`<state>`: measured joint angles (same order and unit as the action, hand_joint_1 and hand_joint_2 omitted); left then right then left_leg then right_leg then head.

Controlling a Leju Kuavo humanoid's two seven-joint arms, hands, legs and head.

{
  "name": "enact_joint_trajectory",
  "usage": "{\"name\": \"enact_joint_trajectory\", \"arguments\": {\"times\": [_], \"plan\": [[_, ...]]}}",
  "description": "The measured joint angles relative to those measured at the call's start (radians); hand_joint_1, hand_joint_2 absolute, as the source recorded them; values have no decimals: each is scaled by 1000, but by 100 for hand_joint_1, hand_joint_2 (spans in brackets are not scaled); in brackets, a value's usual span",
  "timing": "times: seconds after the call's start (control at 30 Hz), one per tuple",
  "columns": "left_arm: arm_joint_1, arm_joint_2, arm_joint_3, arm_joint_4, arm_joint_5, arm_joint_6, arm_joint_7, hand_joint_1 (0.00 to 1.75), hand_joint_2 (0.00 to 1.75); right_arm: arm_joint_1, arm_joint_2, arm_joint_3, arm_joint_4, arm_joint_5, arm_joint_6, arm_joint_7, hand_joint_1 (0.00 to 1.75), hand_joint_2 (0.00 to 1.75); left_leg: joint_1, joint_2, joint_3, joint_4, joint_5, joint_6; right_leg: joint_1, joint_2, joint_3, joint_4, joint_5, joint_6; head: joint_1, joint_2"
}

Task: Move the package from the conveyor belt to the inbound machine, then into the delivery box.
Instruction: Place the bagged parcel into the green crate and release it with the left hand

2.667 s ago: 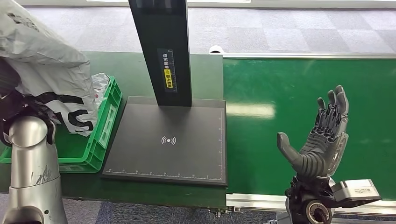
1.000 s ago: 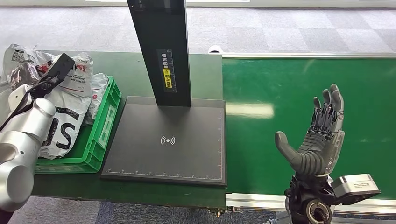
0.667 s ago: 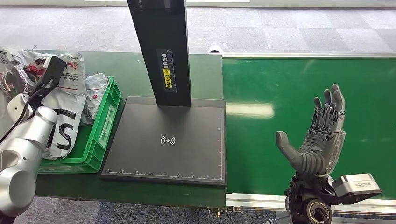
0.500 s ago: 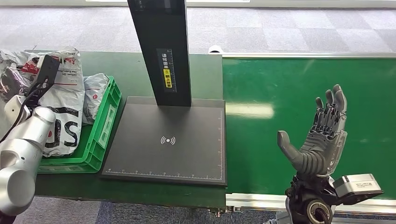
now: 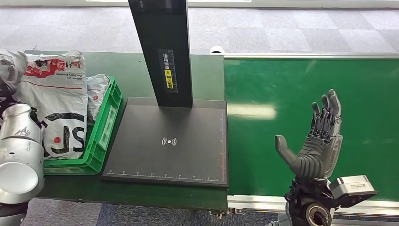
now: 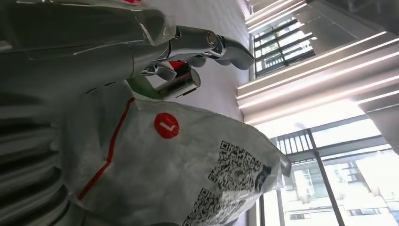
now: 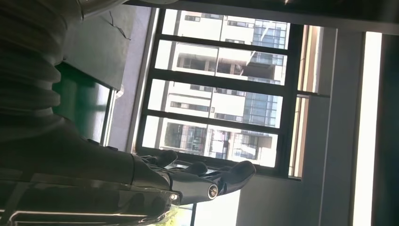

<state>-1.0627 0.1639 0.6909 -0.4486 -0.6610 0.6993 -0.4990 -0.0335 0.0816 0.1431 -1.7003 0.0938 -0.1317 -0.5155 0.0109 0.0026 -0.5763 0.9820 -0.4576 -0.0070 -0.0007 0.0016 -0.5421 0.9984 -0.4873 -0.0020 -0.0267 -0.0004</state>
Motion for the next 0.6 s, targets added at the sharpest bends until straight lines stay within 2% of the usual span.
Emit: {"name": "enact_joint_trajectory", "arguments": {"times": [0.23,0.3,0.4,0.5,0.6], "plan": [[-20,-20,46,-1,90,-21,-55,0,175,0,0,0,13,2,-5,-3,0,175,0,0,0,0,0,0,0,0,0,0,0,0,0,0],[-23,-26,51,-7,155,-57,-75,0,175,0,0,1,17,2,-6,-5,0,175,0,0,0,0,0,0,0,0,0,0,0,0,0,0],[-12,-45,39,-61,336,-163,-102,0,175,1,0,3,23,8,-6,-6,0,175,0,0,0,0,0,0,0,0,0,0,0,0,0,0],[57,-78,-32,-210,549,-246,-114,0,175,2,0,10,35,27,-5,6,0,175,0,1,0,0,0,0,0,1,0,0,0,0,0,0],[215,-116,-179,-448,679,-230,-122,0,175,9,0,16,60,36,-11,13,0,175,-1,1,0,0,-1,0,-1,1,0,0,0,0,0,0]]}}
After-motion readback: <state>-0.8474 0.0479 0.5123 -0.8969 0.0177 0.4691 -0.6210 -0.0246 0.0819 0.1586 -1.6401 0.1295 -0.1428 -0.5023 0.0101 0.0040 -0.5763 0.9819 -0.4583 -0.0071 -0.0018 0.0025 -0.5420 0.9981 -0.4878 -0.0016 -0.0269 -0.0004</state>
